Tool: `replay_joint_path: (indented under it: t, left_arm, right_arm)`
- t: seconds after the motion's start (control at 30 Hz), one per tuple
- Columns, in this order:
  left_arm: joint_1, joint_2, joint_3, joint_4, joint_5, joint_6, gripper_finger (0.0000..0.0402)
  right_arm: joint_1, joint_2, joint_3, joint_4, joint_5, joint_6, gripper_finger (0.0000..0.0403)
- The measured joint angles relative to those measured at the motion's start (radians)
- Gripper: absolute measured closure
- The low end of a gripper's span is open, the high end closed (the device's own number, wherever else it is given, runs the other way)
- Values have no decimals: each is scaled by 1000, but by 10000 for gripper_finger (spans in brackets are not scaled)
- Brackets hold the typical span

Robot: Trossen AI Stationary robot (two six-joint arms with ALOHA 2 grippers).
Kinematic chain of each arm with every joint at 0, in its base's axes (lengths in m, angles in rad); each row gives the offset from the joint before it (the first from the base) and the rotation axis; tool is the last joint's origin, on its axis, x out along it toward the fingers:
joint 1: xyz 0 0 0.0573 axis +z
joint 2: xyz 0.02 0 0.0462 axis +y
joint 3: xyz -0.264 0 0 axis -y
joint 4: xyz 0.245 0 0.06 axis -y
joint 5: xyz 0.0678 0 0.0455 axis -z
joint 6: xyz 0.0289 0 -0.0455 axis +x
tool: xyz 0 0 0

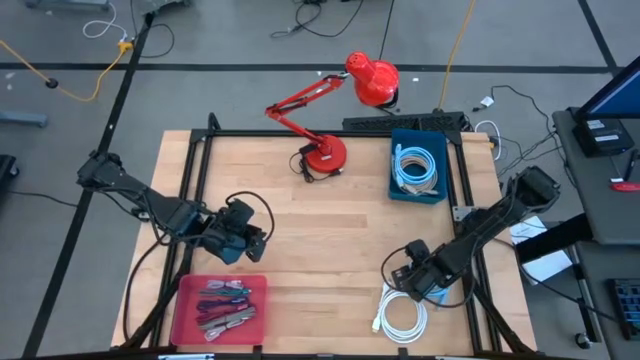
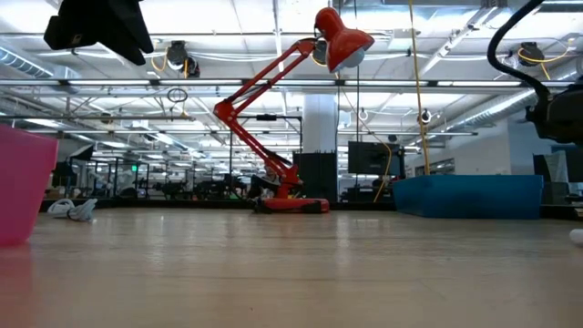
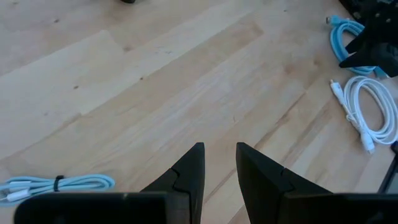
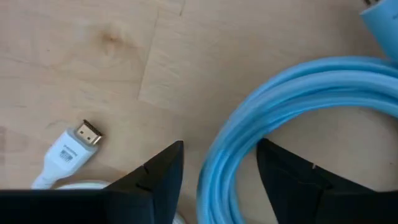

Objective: Sort cables
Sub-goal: Put the blue usb cable into the blue bin

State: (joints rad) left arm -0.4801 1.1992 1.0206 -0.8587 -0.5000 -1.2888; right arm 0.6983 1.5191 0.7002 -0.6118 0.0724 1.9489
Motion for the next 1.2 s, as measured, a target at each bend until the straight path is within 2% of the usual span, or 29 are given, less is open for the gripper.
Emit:
replay_joint_path:
  t: [0.1,0.23,0.4,0.5,0.63,0.73,0.8,0.93,1.0,1.07,1.13,1.2]
  left_arm:
    - [0,0,0,0,0,0,309]
    - [0,0,0,0,-1,-3,309]
    - [0,8,-1,96,-39,24,309]
    - [0,12,-1,212,-72,100,309]
    - [9,19,-2,297,-109,191,309]
    - [23,23,-1,278,-159,231,309]
    - [37,30,-1,226,-181,226,309]
    - [99,52,-1,240,-202,278,309]
    - [142,62,-14,366,-185,395,309]
    - [202,67,-37,636,-98,564,309]
    - [274,82,-81,974,110,715,309]
    - [355,143,-108,1318,352,760,309]
  right_arm:
    - [0,3,-1,-27,-17,-4,261]
    - [-5,-14,-2,-10,8,-70,370]
    - [-29,-102,-8,88,101,-149,378]
    - [-45,-199,-9,201,260,-258,379]
    - [-51,-346,-8,473,440,-478,395]
    - [-66,-449,-7,764,505,-722,396]
    - [-72,-491,-6,977,481,-893,396]
    - [-75,-530,-5,1379,290,-1148,396]
    - [-75,-531,-4,1490,223,-1203,396]
    - [-75,-527,-4,1512,185,-1209,396]
    - [-75,-512,-4,1512,162,-1196,396]
    - [-76,-493,-5,1520,150,-1174,396]
